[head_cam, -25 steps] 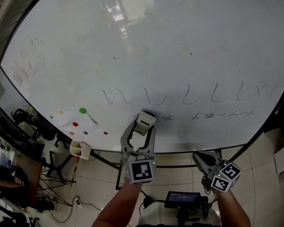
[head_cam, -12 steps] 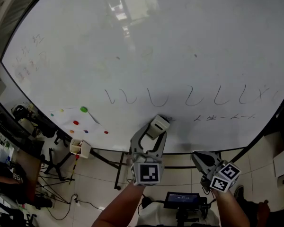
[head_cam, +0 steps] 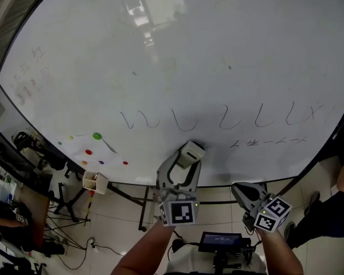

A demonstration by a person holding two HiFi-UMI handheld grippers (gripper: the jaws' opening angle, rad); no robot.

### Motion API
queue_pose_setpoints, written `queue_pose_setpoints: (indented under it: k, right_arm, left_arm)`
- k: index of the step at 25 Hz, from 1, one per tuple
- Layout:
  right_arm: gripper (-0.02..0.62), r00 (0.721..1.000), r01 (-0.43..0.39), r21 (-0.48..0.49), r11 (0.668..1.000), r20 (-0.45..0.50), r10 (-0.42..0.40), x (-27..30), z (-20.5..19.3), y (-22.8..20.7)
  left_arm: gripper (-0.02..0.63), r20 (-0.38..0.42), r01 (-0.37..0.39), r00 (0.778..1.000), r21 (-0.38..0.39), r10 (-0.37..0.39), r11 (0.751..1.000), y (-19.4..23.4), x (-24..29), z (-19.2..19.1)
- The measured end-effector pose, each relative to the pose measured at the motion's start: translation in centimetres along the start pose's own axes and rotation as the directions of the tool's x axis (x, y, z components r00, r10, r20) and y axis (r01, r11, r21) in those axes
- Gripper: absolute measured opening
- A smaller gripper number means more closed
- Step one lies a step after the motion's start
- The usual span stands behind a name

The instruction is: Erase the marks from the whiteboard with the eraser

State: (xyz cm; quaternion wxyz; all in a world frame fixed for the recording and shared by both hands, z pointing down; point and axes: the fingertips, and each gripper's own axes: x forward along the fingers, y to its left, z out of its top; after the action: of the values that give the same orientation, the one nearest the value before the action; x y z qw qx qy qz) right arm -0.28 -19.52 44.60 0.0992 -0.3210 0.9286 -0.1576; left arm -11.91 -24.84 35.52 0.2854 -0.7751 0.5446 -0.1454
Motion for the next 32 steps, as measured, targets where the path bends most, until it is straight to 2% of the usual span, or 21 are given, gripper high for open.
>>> queue_pose_setpoints:
  k: [4,7,10,13,15,17,21,28,32]
  right_arm:
    - [0.015,1.0,-0.006,-0.004,1.0,0.001,0.006,0.1,0.3,0.1]
    - [0.015,1.0,-0.007,-0.005,1.0,-0.006,0.007,0.1,0.3,0.0]
    - [0.015,1.0,-0.007,-0.009,1.0,-0.005,0.007,0.3,0.4,0.1]
    - [0.015,1.0,0.01,-0.033,0.999,-0.001,-0.01,-0.2,0.8,-0.5]
    - [0.015,1.0,0.015,-0.041,0.999,-0.003,-0.015,-0.1,0.6,-0.8]
    - [0.015,1.0,-0.008,-0.023,1.0,-0.009,0.008,0.3,-0.2,0.2]
    - [0.015,0.999,-0.029,0.019,0.999,-0.026,0.029,-0.7,-0.5,1.8]
    - [0.015,0.999,0.037,-0.007,0.999,-0.011,-0.037,-2.6,1.1,-0.8]
    - [0.015,0.998,0.068,-0.009,0.998,-0.004,-0.068,-3.0,0.8,-0.9]
  left_arm:
    - [0.27,-0.068,0.075,0.995,-0.029,-0.077,0.997,-1.2,-0.5,-1.5]
    - [0.266,-0.047,0.082,0.996,0.005,-0.082,0.997,-0.4,-0.4,0.1]
    - [0.265,-0.021,0.045,0.999,0.074,-0.043,0.996,0.1,0.2,2.0]
    - [0.266,-0.011,0.029,1.0,0.184,-0.027,0.983,-1.4,1.3,2.3]
    - [0.265,-0.027,0.059,0.998,0.27,-0.053,0.961,-2.8,1.6,1.8]
    - [0.267,-0.073,0.107,0.993,0.306,-0.089,0.946,-3.6,0.9,1.0]
    - [0.265,-0.128,0.122,0.988,0.255,-0.091,0.959,-3.2,-1.2,1.6]
    - [0.265,-0.023,0.035,0.999,0.255,-0.03,0.966,-2.2,1.0,4.8]
    - [0.267,-0.021,0.081,0.997,0.226,-0.078,0.971,-3.7,1.7,3.5]
